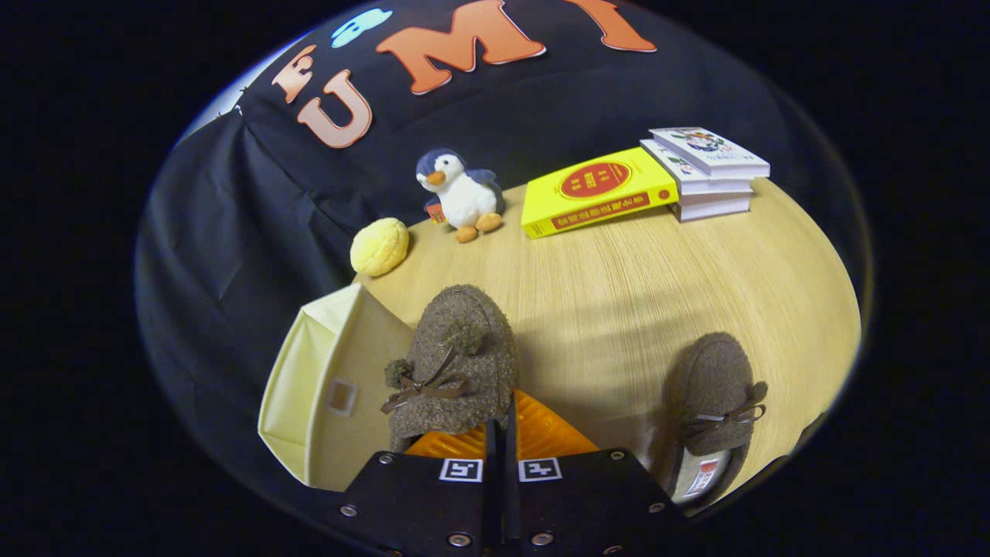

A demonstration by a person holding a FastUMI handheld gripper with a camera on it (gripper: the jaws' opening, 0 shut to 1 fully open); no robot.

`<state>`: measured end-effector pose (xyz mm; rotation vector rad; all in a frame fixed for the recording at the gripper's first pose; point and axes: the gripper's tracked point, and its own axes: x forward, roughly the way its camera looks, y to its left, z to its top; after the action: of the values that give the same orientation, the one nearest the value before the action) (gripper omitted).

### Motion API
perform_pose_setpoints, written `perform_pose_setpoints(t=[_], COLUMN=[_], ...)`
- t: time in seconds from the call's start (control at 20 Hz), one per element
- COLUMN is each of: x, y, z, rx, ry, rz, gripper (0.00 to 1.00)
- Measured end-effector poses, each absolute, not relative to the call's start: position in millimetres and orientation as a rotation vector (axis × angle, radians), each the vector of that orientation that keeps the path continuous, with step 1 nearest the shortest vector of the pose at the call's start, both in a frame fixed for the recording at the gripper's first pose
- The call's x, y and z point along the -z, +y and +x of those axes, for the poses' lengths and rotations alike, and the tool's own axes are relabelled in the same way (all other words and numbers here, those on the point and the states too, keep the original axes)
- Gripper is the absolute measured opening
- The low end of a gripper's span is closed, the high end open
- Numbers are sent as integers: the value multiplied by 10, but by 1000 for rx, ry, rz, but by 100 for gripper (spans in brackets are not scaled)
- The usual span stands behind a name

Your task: Open the storage box then place both shoes into the box .Put the left shoe in first, then the right shoe, with the right side of both shoes facing outward in a uniform manner.

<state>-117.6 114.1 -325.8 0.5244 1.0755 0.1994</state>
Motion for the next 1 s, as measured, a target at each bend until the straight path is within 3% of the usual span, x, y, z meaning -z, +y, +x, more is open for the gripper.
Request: perform_pose_setpoints(t=[0.45,1.0], x=[2371,2829], y=[2037,3260], z=[-795,-972], rx=[-329,-340], ry=[1016,1223], rz=[604,469], gripper=[2,3])
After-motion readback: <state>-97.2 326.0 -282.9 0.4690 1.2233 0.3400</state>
